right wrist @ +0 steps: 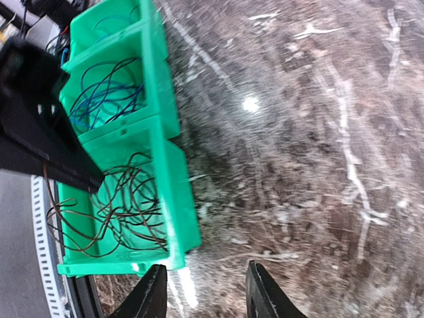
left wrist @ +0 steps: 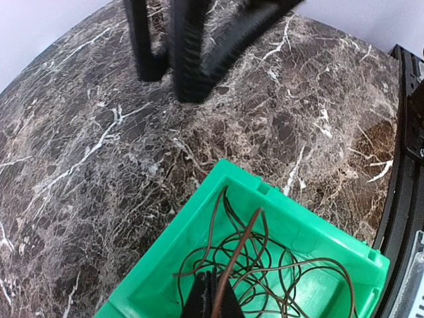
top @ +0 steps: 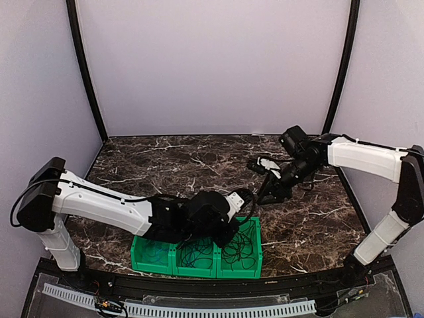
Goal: Untangle the cables
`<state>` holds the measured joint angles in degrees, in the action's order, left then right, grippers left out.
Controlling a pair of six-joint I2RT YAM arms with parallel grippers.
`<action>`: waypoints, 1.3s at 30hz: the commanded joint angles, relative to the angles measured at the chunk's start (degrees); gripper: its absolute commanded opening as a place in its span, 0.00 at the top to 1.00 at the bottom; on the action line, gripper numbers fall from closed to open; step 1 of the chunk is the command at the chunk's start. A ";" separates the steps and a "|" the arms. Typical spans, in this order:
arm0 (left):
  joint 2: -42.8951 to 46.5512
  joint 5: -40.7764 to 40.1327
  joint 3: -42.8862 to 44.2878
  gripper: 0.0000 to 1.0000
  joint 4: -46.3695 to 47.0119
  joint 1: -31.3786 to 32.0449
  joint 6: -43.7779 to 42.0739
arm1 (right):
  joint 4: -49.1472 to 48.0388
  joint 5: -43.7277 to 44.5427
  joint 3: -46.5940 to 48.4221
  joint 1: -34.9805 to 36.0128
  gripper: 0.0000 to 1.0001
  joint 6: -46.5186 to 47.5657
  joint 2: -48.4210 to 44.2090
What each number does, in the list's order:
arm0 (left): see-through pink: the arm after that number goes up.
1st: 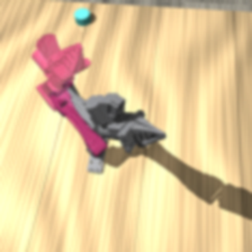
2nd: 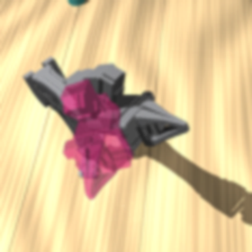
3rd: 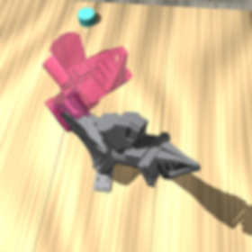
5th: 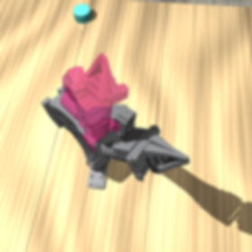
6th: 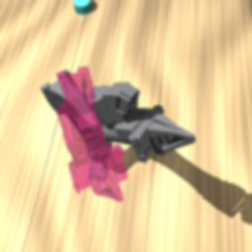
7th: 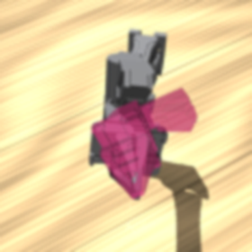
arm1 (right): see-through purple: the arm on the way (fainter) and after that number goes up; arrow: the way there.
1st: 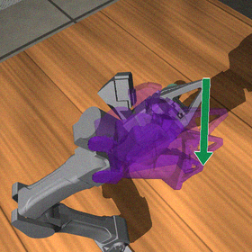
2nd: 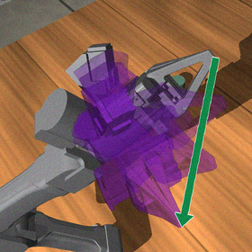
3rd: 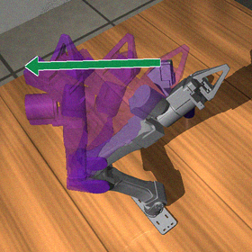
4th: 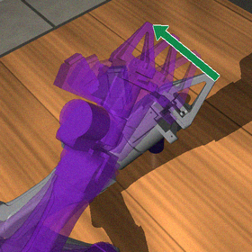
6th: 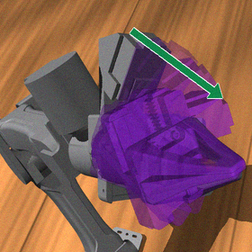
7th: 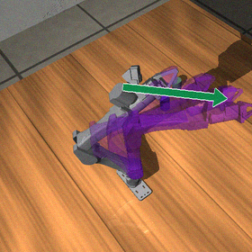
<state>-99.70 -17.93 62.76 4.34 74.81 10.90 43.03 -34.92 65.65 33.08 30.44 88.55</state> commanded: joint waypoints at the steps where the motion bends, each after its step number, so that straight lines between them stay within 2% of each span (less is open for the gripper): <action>1: -4.06 2.52 6.82 1.00 -8.60 0.34 -5.35 | 0.47 -0.32 1.96 -3.89 0.57 0.58 -2.51; 6: -8.19 3.81 11.98 1.00 -13.81 0.41 -8.20 | -0.69 -0.80 0.71 -7.56 0.57 -0.22 -3.99; 9: -8.32 3.78 13.21 0.96 -16.28 0.51 -8.23 | -0.80 -0.70 0.20 -8.88 0.56 -0.16 -4.86; 11: -7.77 4.07 13.67 0.91 -18.03 0.52 -7.96 | -0.84 -0.75 0.10 -9.66 0.56 -0.03 -5.25; 13: -6.70 4.24 13.70 0.81 -18.80 0.56 -7.96 | -0.76 -1.17 0.29 -10.35 0.56 0.15 -5.26; 14: -6.28 4.19 13.70 0.73 -18.78 0.64 -7.94 | -0.75 -1.34 0.48 -10.63 0.56 0.08 -5.18; 17: -4.33 2.32 13.58 0.59 -18.07 0.69 -7.73 | -0.96 -1.56 1.54 -11.74 0.56 0.00 -4.85; 21: -2.46 0.26 14.80 0.51 -18.73 0.69 -8.24 | -1.27 -1.33 4.48 -13.84 0.56 -0.71 -4.38; 26: 1.16 -3.74 15.48 0.45 -21.34 0.69 -9.04 | -2.79 0.52 9.49 -17.26 0.55 -2.77 -5.90; 28: 3.74 -6.32 14.29 0.42 -21.71 0.65 -10.06 | -5.29 4.97 10.69 -18.08 0.48 -3.91 -7.79; 30: 7.29 -9.22 11.94 0.34 -20.03 0.04 -11.32 | -9.69 9.63 10.62 -18.69 0.40 -5.90 -10.60; 31: 8.54 -9.93 11.15 0.32 -19.44 -1.18 -12.06 | -12.27 11.93 10.10 -18.89 0.30 -7.19 -11.74; 33: 12.10 -11.53 9.45 0.28 -18.31 -4.58 -11.41 | -16.96 15.53 9.13 -19.11 0.03 -10.89 -13.51; 36: 16.50 -14.30 9.35 0.17 -19.16 -11.52 -5.61 | -21.12 15.99 8.26 -18.93 0.01 -14.59 -13.78; 37: 17.05 -14.93 9.73 0.15 -19.48 -14.86 -4.56 | -22.97 18.31 7.82 -18.85 0.01 -18.11 -13.76; 39: 18.29 -17.17 11.00 0.05 -20.04 -19.72 -1.76 | -24.94 23.76 7.52 -18.84 0.01 -22.12 -13.92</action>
<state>-84.88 -28.51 72.82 -14.68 63.33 3.40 26.70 -20.60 74.26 14.20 18.02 74.32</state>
